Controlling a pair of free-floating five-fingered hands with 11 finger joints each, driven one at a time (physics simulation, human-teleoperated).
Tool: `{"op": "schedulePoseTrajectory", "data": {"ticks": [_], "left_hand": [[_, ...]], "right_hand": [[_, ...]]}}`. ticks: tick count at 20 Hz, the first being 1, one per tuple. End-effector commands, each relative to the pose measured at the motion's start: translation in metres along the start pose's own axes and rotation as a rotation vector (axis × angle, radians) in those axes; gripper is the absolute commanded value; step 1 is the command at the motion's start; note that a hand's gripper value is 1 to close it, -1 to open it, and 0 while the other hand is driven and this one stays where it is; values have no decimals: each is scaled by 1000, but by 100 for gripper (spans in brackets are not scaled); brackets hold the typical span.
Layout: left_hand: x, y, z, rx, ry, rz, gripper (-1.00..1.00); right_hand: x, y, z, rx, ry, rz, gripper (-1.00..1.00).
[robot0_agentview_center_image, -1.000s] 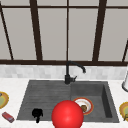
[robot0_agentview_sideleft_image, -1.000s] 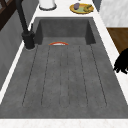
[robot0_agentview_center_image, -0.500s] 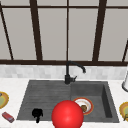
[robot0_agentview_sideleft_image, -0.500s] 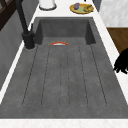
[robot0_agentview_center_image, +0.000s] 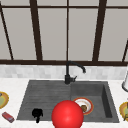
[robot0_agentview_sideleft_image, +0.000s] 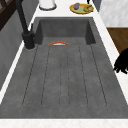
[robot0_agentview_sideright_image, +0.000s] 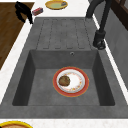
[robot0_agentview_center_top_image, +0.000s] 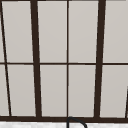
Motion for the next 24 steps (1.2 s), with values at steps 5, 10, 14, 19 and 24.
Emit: {"op": "schedulePoseTrajectory", "data": {"ticks": [5,10,14,19,24], "left_hand": [[0,0,0,0,0,0,0],[0,0,0,0,0,0,0],[0,0,0,0,0,0,0],[0,0,0,0,0,0,0],[0,0,0,0,0,0,0]], "right_hand": [[6,1,13,206,78,4,-100],[1,7,7,263,95,-21,-100],[-13,14,-12,283,41,-44,-100],[-10,10,-26,379,39,-5,-100],[-11,17,-54,342,29,36,-100]]}}
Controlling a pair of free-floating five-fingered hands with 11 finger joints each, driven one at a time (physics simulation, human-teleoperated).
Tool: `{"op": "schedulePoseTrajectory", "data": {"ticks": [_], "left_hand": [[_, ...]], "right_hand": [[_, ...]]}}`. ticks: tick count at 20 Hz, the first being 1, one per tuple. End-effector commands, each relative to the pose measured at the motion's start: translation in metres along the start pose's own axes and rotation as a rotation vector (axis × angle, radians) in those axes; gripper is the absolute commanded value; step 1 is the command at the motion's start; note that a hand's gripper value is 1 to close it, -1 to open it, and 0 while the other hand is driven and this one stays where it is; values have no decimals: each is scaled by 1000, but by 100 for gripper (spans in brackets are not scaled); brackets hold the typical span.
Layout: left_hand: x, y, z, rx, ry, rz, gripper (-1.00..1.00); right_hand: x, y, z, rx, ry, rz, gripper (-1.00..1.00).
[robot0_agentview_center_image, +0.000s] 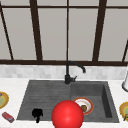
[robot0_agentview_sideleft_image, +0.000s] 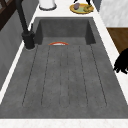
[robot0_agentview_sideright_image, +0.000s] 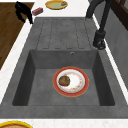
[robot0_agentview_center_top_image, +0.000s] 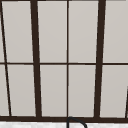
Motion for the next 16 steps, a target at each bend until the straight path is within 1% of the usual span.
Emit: {"op": "schedulePoseTrajectory", "data": {"ticks": [1,5,7,8,9,10,12,14,16], "left_hand": [[0,0,0,0,0,0,0],[0,0,0,0,0,0,0],[0,0,0,0,0,0,0],[0,0,0,0,0,0,0],[0,0,0,0,0,0,0],[0,0,0,0,0,0,0],[0,0,0,0,0,0,0],[0,0,0,0,0,0,0],[0,0,0,0,0,0,0]], "right_hand": [[4,2,-19,-3,0,-1,-100],[7,19,-46,-19,15,12,-100],[5,29,-55,-52,14,-1,-100],[7,28,-60,-37,14,-4,-100],[10,21,-63,6,9,-6,-100],[16,10,-65,43,26,1,-100],[21,-3,-63,138,38,38,-100],[22,-7,-63,193,33,71,-100],[25,-12,-64,233,31,100,-100]]}}
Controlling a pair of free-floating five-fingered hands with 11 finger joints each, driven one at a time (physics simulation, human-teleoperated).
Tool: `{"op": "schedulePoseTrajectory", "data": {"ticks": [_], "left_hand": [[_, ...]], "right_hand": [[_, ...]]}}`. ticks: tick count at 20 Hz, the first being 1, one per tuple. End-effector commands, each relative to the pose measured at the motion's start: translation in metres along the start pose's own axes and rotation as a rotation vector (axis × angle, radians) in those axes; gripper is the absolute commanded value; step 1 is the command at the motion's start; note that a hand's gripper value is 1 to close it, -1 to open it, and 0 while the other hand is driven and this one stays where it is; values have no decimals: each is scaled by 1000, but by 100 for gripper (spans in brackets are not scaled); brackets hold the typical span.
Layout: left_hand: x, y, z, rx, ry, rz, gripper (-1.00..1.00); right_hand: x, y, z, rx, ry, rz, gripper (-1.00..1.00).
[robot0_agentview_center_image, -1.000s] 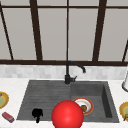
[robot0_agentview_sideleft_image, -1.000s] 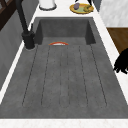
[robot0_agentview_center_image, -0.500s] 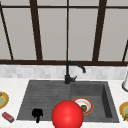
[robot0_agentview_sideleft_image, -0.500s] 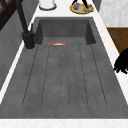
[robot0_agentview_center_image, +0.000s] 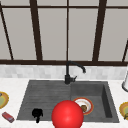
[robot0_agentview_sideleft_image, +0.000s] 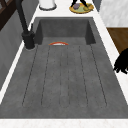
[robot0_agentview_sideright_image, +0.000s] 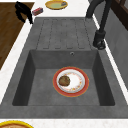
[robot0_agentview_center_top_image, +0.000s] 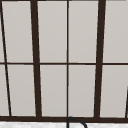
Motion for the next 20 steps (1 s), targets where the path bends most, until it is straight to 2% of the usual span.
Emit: {"op": "schedulePoseTrajectory", "data": {"ticks": [1,4,6,7,10,18,20], "left_hand": [[0,0,0,0,0,0,0],[0,0,0,0,0,0,0],[0,0,0,0,0,0,0],[0,0,0,0,0,0,0],[0,0,0,0,0,0,0],[0,0,0,0,0,0,0],[0,0,0,0,0,0,0]], "right_hand": [[8,-11,-7,103,-16,10,-100],[9,-29,-27,69,-14,38,-100],[14,-28,-25,104,36,46,-100],[14,-26,-20,109,49,31,-100],[16,-21,-5,190,75,54,-100],[19,-22,2,166,174,25,-100],[20,-18,-3,158,174,4,-100]]}}
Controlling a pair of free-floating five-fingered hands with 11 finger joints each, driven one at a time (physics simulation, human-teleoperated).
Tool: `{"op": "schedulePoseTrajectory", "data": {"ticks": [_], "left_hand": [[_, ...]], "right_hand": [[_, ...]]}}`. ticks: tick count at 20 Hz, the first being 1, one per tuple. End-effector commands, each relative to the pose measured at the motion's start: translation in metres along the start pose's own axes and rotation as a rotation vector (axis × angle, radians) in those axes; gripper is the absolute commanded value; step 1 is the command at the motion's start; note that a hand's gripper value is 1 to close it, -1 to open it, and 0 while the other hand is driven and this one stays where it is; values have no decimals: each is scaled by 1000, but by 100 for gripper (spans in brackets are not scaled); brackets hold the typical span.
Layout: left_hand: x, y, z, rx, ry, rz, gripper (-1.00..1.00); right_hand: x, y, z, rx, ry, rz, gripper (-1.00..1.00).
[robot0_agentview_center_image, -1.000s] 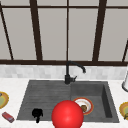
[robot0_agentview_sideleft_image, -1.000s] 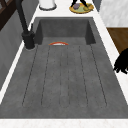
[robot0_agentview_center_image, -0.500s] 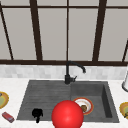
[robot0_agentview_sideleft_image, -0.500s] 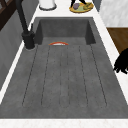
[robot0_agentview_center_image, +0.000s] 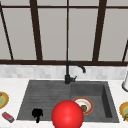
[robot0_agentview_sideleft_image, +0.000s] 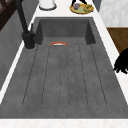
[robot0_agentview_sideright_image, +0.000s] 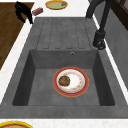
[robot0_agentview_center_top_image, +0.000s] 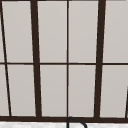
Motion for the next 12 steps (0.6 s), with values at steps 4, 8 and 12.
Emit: {"op": "schedulePoseTrajectory", "data": {"ticks": [4,8,12], "left_hand": [[0,0,0,0,0,0,0],[0,0,0,0,0,0,0],[0,0,0,0,0,0,0]], "right_hand": [[6,4,-9,28,53,-119,-100],[9,6,-13,24,44,-130,-100],[9,11,-12,7,26,-151,-100]]}}
